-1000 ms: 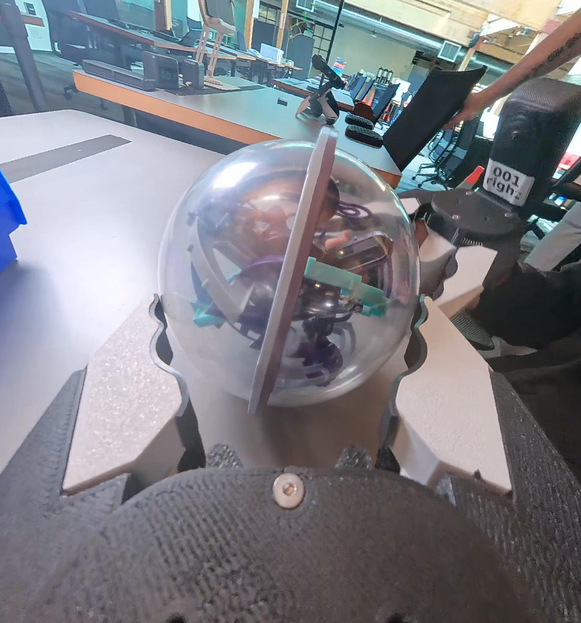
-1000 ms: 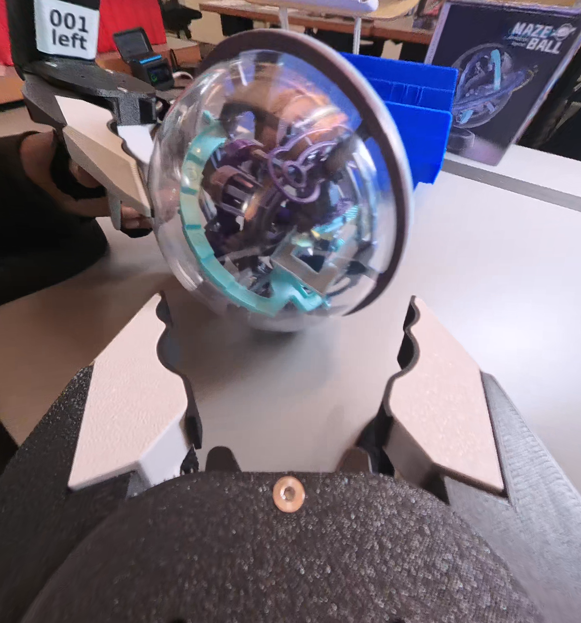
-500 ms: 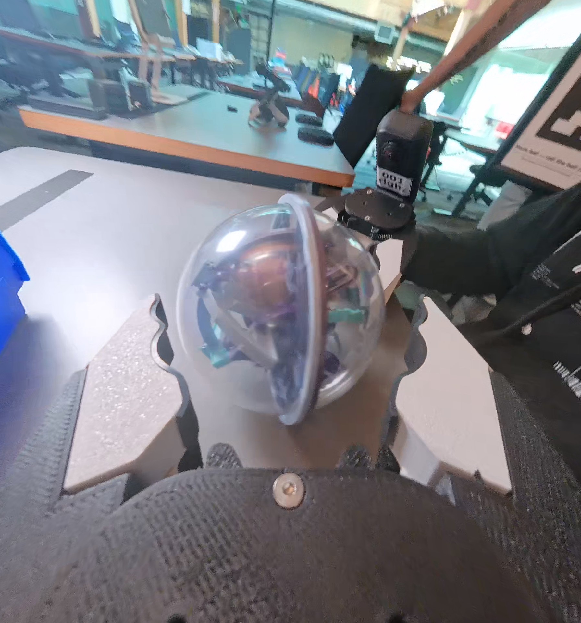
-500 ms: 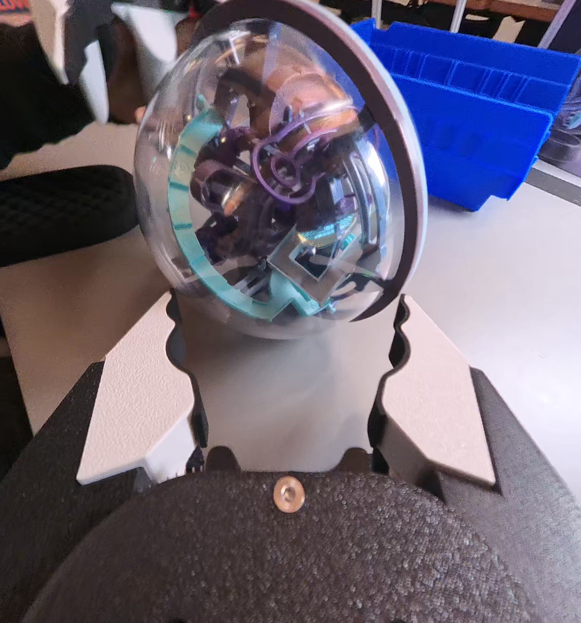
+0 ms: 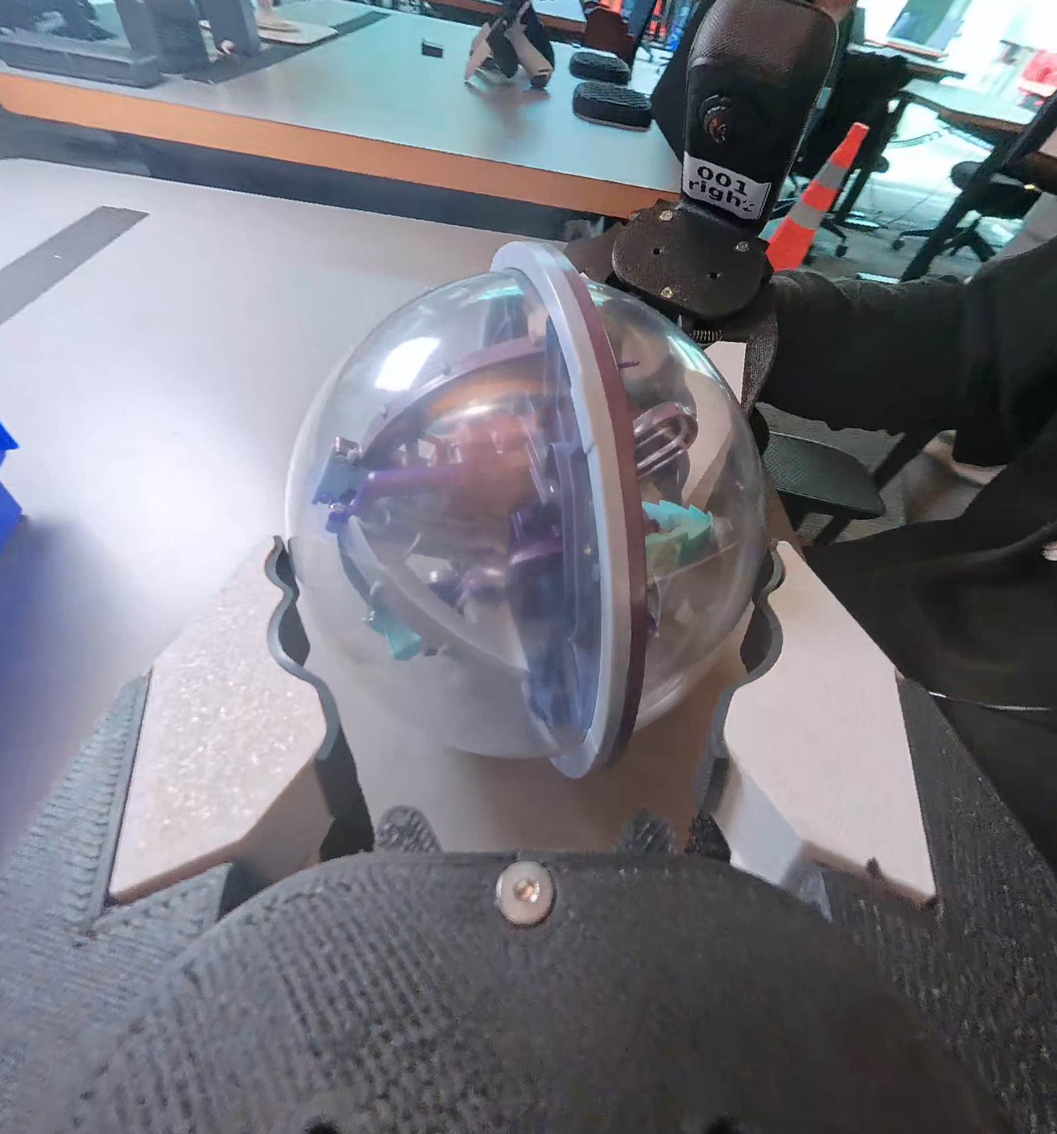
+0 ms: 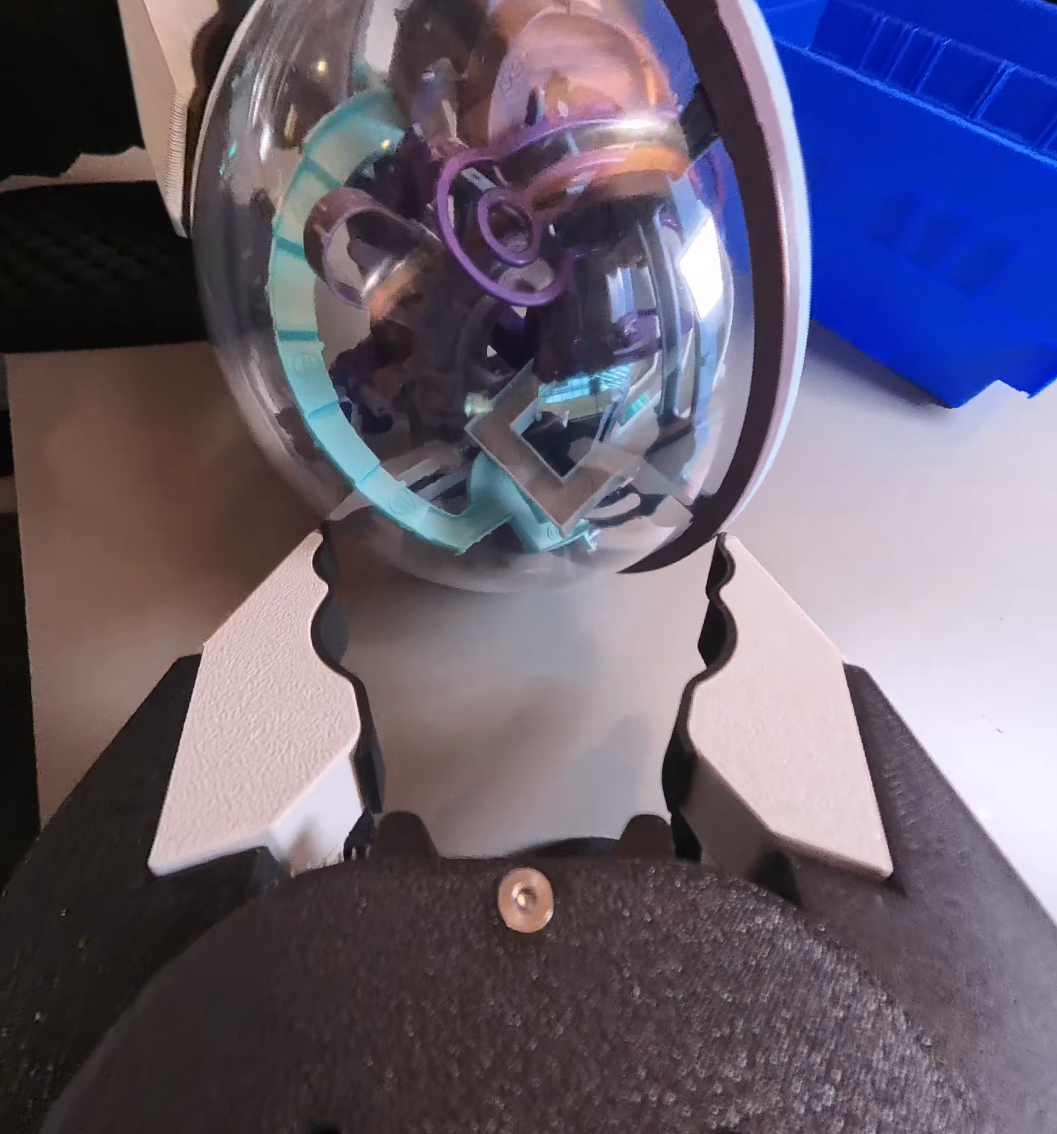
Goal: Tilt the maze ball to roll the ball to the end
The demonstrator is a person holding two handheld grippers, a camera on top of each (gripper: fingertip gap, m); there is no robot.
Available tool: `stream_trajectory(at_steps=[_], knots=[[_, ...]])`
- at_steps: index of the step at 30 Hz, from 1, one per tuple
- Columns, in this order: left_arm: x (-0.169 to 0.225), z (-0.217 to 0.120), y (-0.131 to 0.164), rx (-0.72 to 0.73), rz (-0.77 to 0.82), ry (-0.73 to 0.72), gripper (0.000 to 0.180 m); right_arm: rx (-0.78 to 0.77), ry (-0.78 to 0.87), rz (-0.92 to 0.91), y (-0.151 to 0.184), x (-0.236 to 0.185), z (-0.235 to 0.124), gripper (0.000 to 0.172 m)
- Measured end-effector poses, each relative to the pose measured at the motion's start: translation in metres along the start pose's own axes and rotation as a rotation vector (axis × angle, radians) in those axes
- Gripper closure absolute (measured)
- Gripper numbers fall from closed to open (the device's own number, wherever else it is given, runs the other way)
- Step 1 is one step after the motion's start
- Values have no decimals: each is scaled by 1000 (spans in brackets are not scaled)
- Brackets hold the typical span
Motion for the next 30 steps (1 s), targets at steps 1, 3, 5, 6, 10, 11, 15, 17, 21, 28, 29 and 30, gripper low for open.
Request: stream_trajectory(at_steps=[1,3,5,6,10,11,15,17,21,28,29,30], knots=[[2,1,0,8,3,-18,37,-4,-9,-2,1,0,0,55],[6,2,0,32,3,-53,37,-24,-8,9,4,2,-2,55],[7,3,0,58,-18,-86,37,-39,38,28,6,2,-7,56],[8,3,0,75,-30,-102,37,-43,70,45,6,2,-11,58],[14,6,1,122,-35,-168,38,7,168,113,-8,-18,-28,54],[16,7,1,132,-31,-181,38,21,200,131,-12,-25,-29,51],[21,8,3,185,-38,-236,39,49,346,137,-25,-40,-21,44],[23,9,4,206,-55,-251,39,42,366,117,-27,-39,-13,43],[28,6,6,225,-72,-279,41,40,340,107,-25,-31,-6,41],[27,-27,-11,237,-80,-12,44,63,216,24,-19,-22,-10,41],[16,-33,-15,232,-78,-8,42,66,201,4,-19,-21,-11,42],[6,-34,-17,205,-72,19,41,68,188,-20,-19,-21,-11,42]])
Point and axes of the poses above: each gripper's, where its closed fingertips meet, z out along the fingers, y out of its underside, x = y × z across the jaws, the point moved 6 cm from there along -z, back along the fingers, and after that the axes turned 8 degrees about -z, right-handed, at the moved point
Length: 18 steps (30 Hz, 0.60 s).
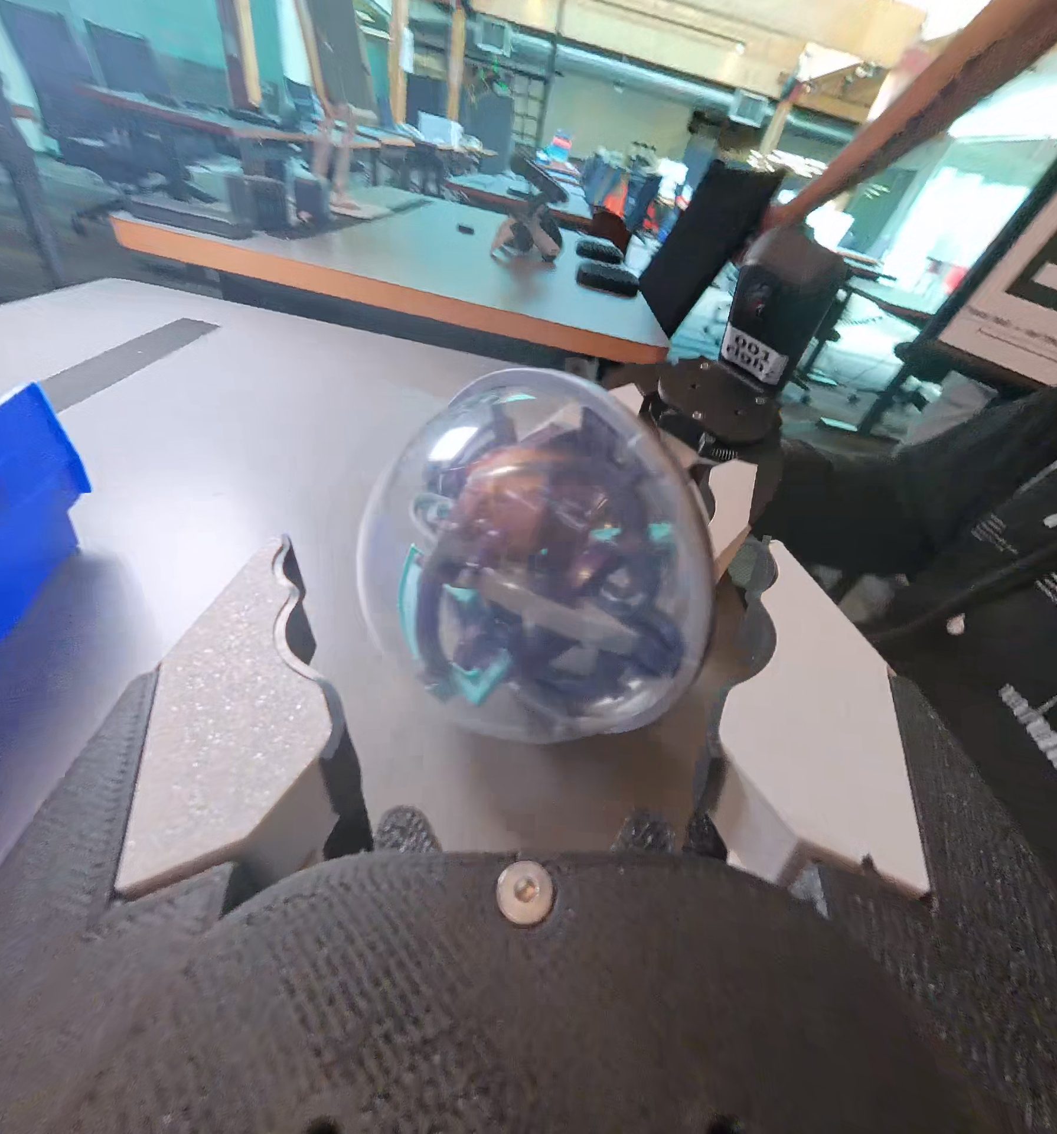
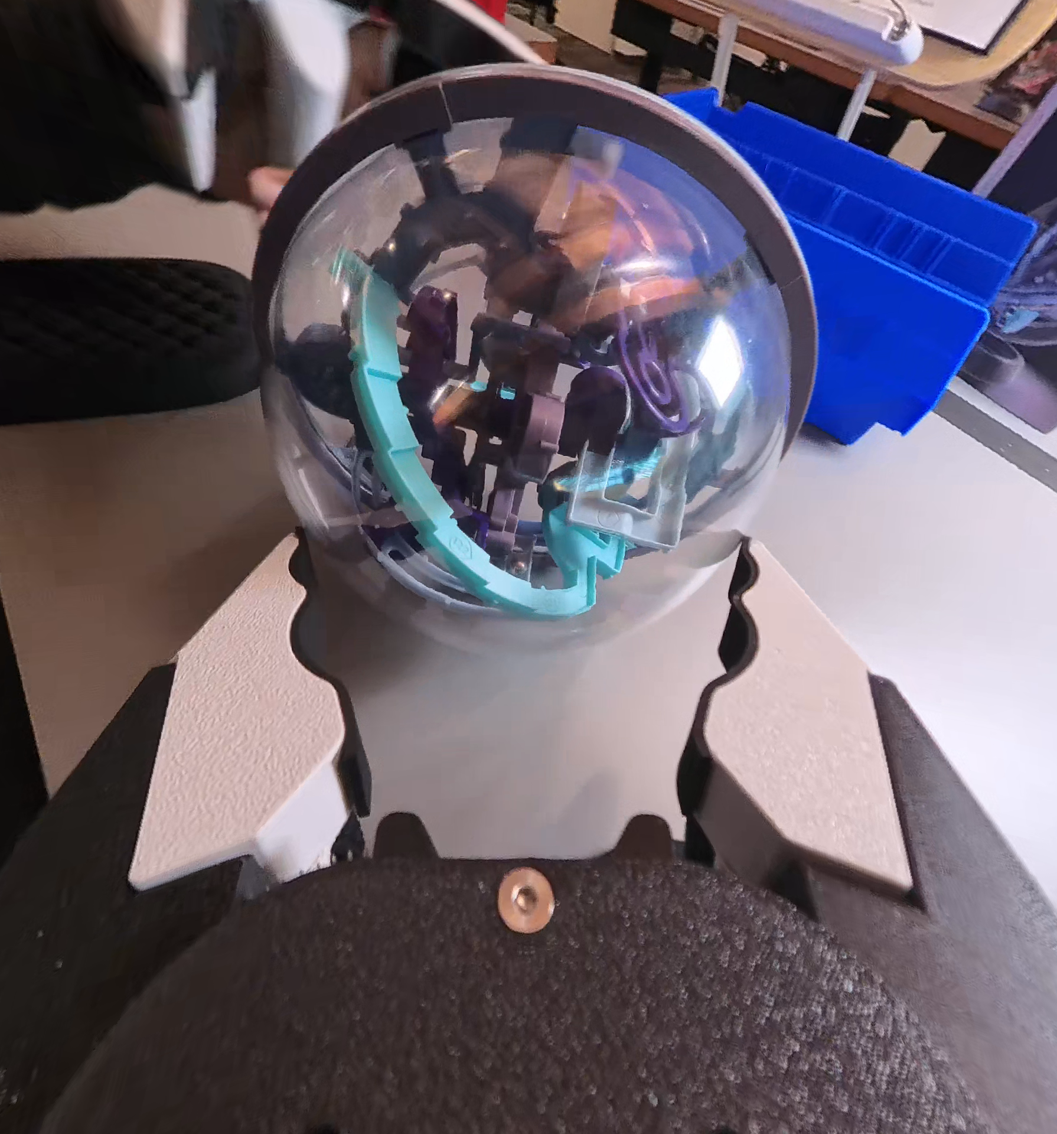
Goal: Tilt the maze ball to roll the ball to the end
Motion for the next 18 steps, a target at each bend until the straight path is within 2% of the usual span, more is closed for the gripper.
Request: stream_trajectory(at_steps=[3,6,18], knots=[[-19,11,11,-137,28,125,34,10,-42,-49,-1,2,2,42],[-14,24,26,-243,20,247,31,28,-101,-77,-2,8,3,43],[8,27,38,-175,174,-10,30,20,-316,-286,0,23,11,40]])
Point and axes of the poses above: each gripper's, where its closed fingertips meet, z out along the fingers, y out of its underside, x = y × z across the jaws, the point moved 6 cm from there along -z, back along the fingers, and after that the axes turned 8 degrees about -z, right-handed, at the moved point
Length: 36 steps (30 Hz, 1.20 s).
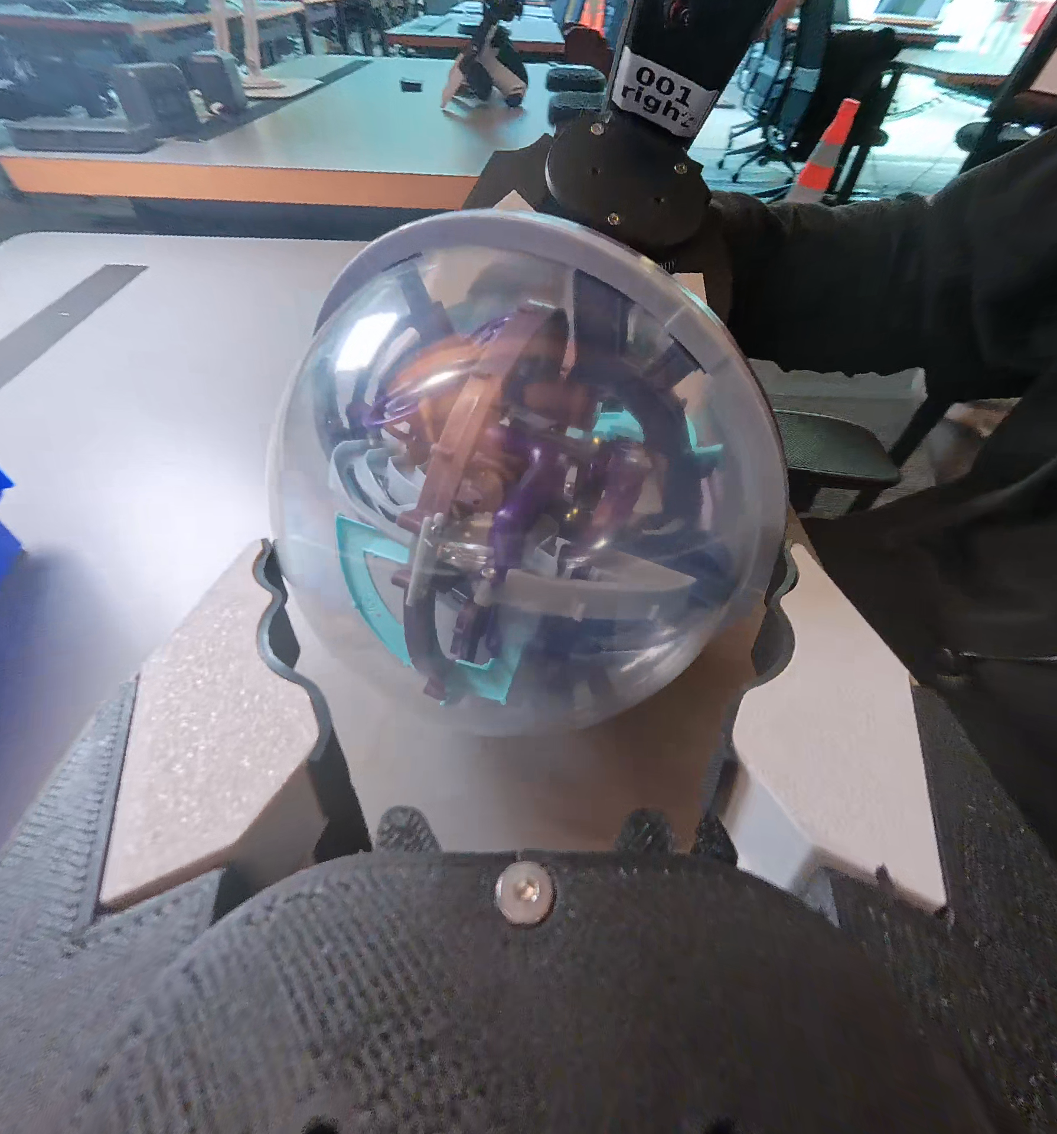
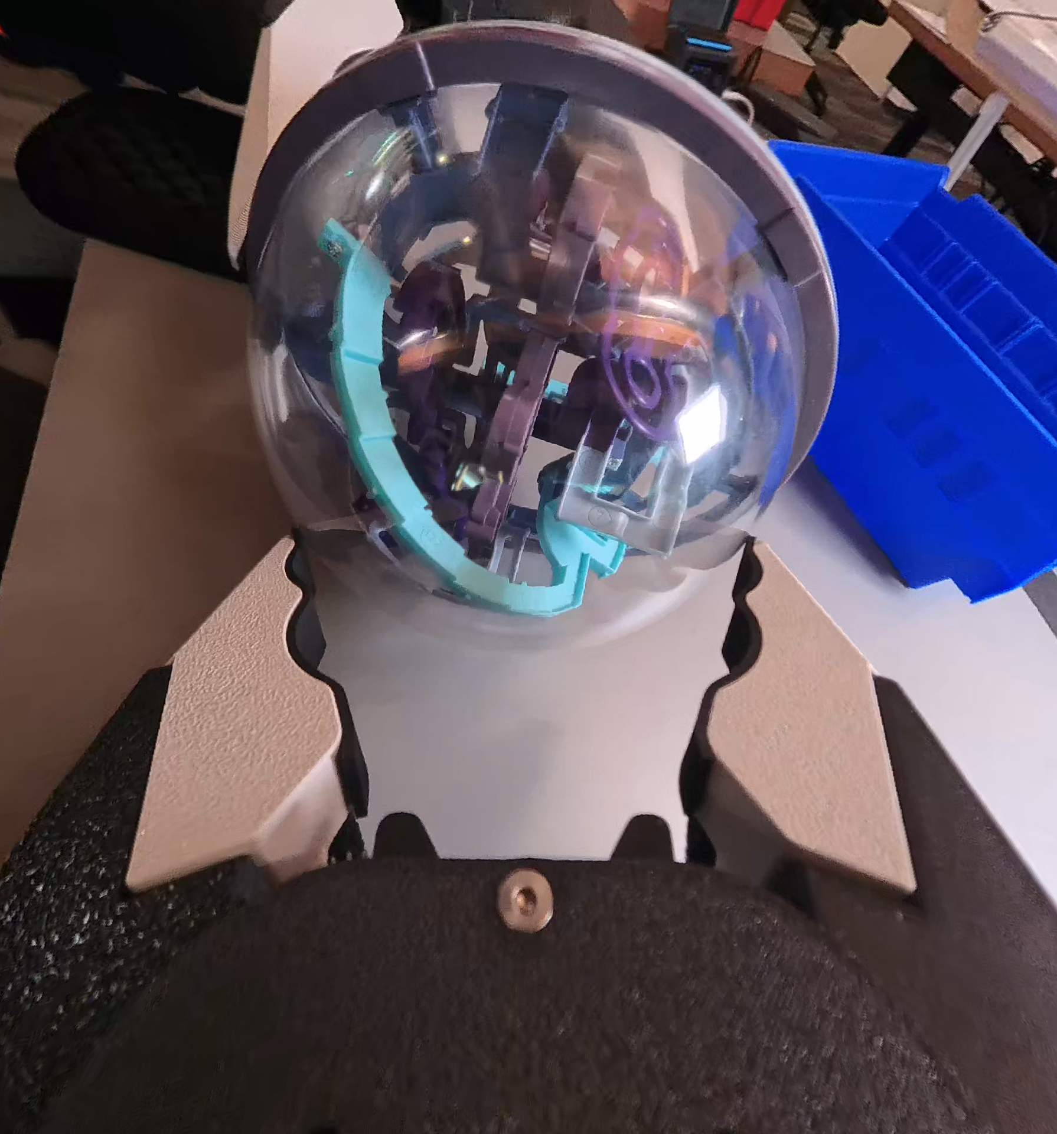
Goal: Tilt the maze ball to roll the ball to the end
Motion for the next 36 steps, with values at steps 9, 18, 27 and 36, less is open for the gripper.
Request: stream_trajectory(at_steps=[9,18,27,36], knots=[[11,4,2,92,-9,-146,31,-12,-83,-4,6,7,-1,40],[18,-1,9,157,-52,-253,31,-42,100,179,2,-12,-14,47],[25,-3,14,187,-62,-331,31,-31,373,295,-12,-48,0,42],[18,-5,13,171,-89,-295,32,19,232,134,-19,-33,-19,53]])
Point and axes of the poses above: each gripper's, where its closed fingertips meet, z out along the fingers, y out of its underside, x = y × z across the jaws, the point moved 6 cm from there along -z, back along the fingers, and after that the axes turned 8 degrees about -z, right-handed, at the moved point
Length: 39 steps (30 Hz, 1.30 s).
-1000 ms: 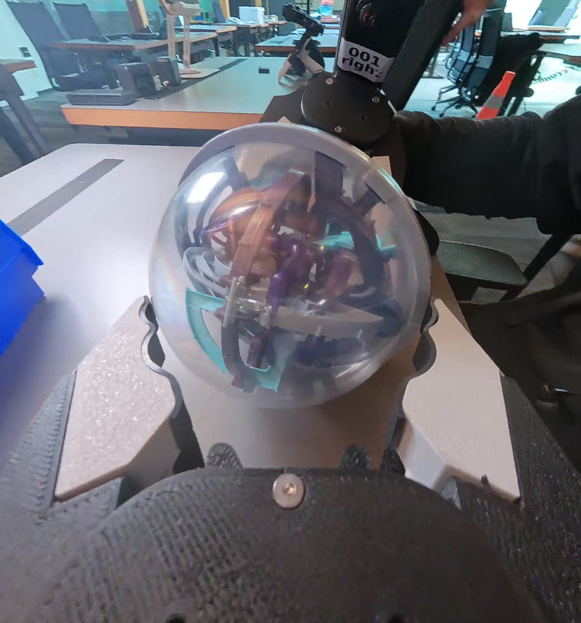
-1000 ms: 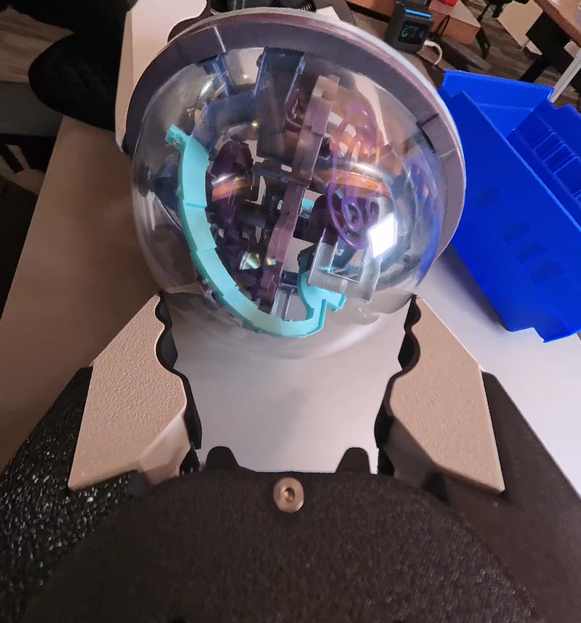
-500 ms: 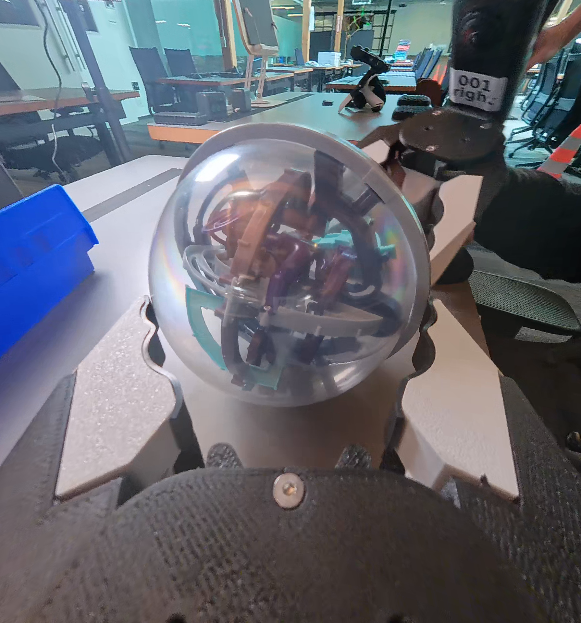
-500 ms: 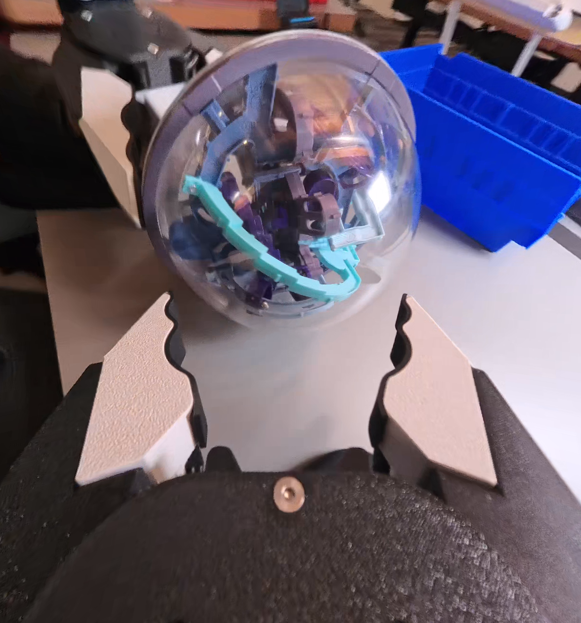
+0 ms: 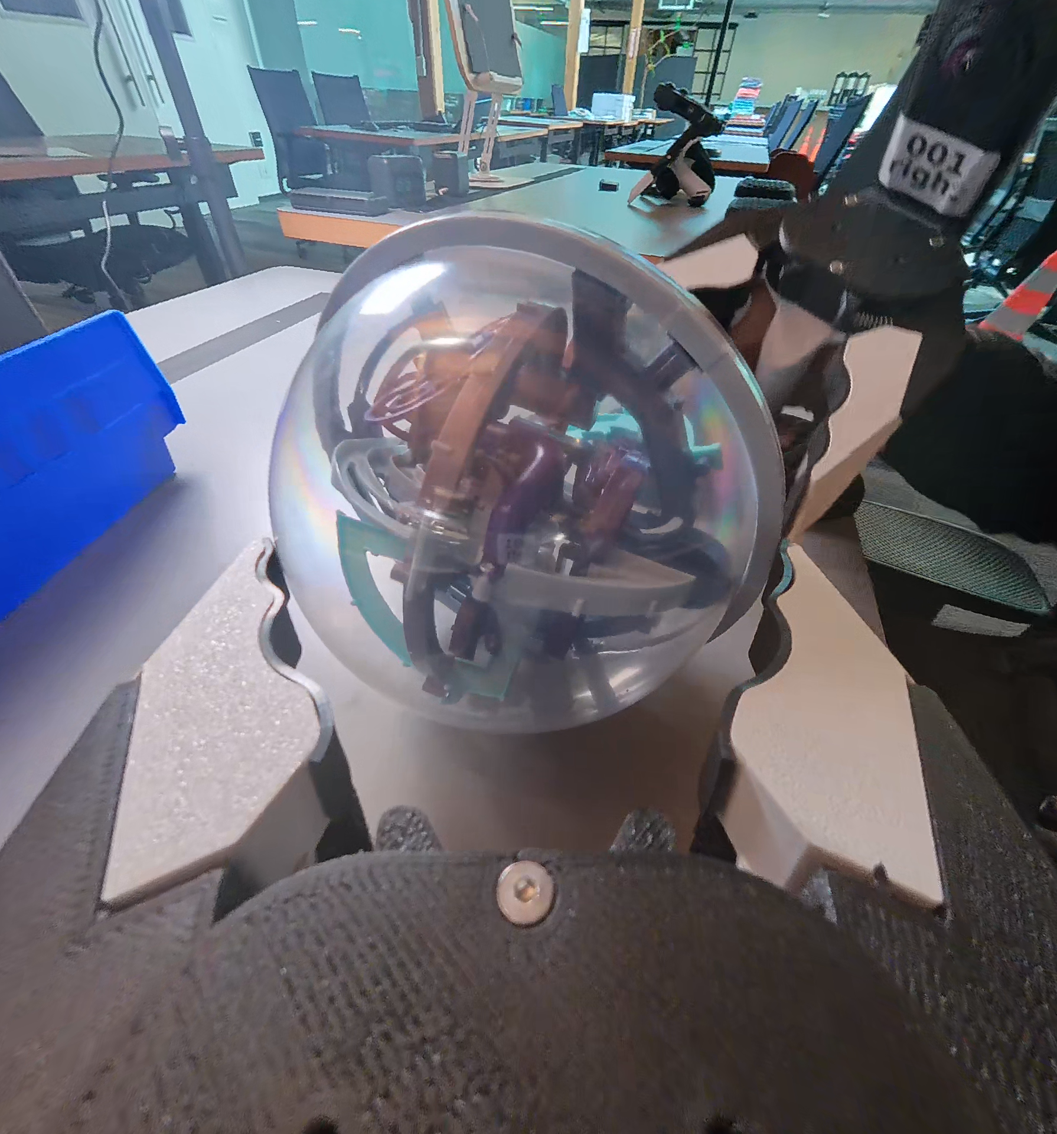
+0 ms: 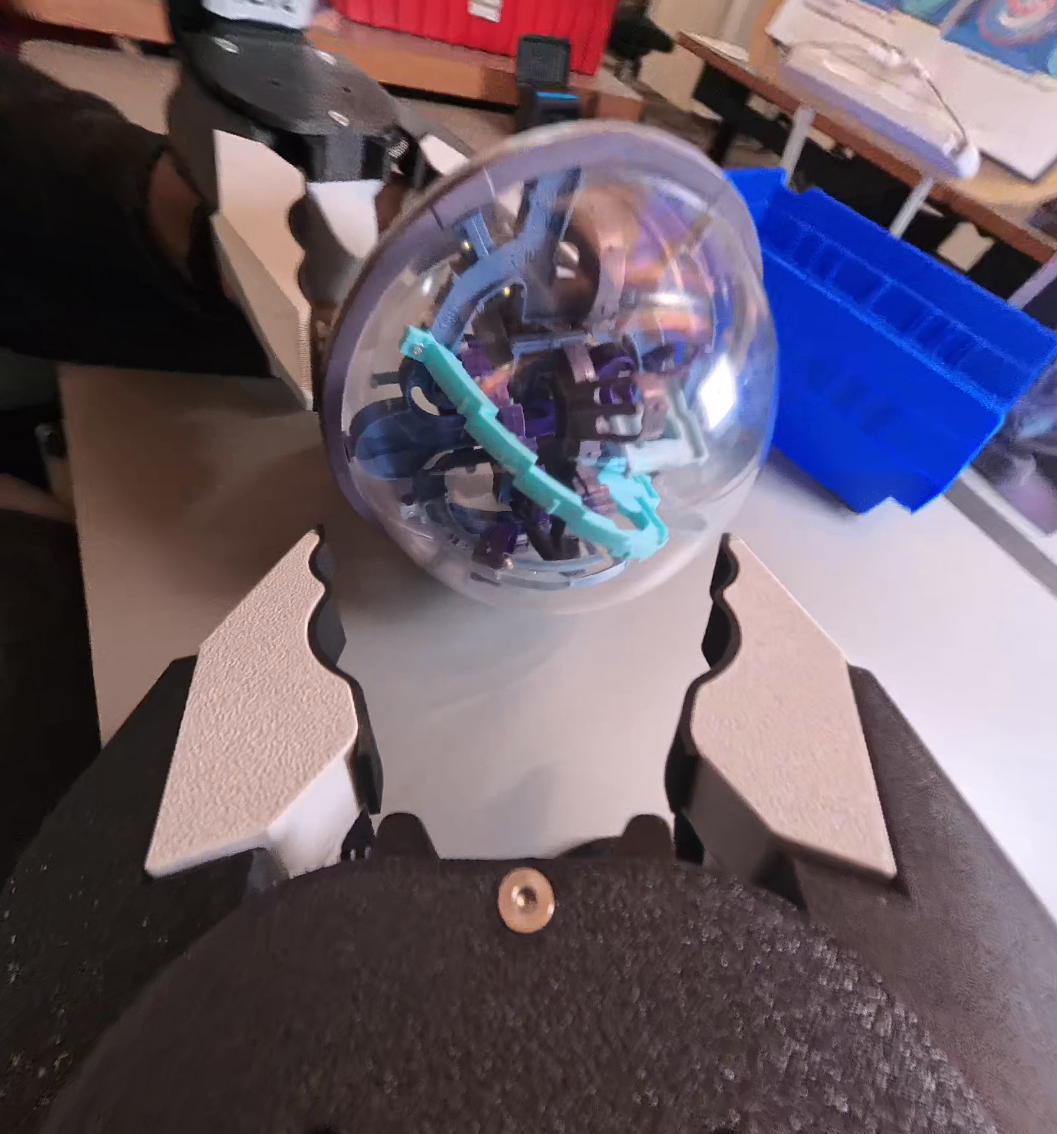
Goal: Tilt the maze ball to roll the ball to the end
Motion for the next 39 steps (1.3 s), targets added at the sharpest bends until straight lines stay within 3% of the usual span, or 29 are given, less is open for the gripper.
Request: stream_trajectory(at_steps=[4,11,17,18,21,39], knots=[[-5,-1,0,-4,-13,37,32,-61,-144,-17,4,21,-3,44],[-7,-14,3,-53,-9,99,34,-56,-271,17,25,19,33,42],[0,-30,-32,-121,-48,215,28,-1,-276,-9,20,15,41,52],[1,-28,-31,-169,-31,196,23,13,-275,-14,18,14,41,54],[4,-23,-26,-222,51,187,32,48,-274,-29,13,8,41,60],[7,-31,-7,-181,264,113,37,12,-281,-66,17,-4,42,56]])
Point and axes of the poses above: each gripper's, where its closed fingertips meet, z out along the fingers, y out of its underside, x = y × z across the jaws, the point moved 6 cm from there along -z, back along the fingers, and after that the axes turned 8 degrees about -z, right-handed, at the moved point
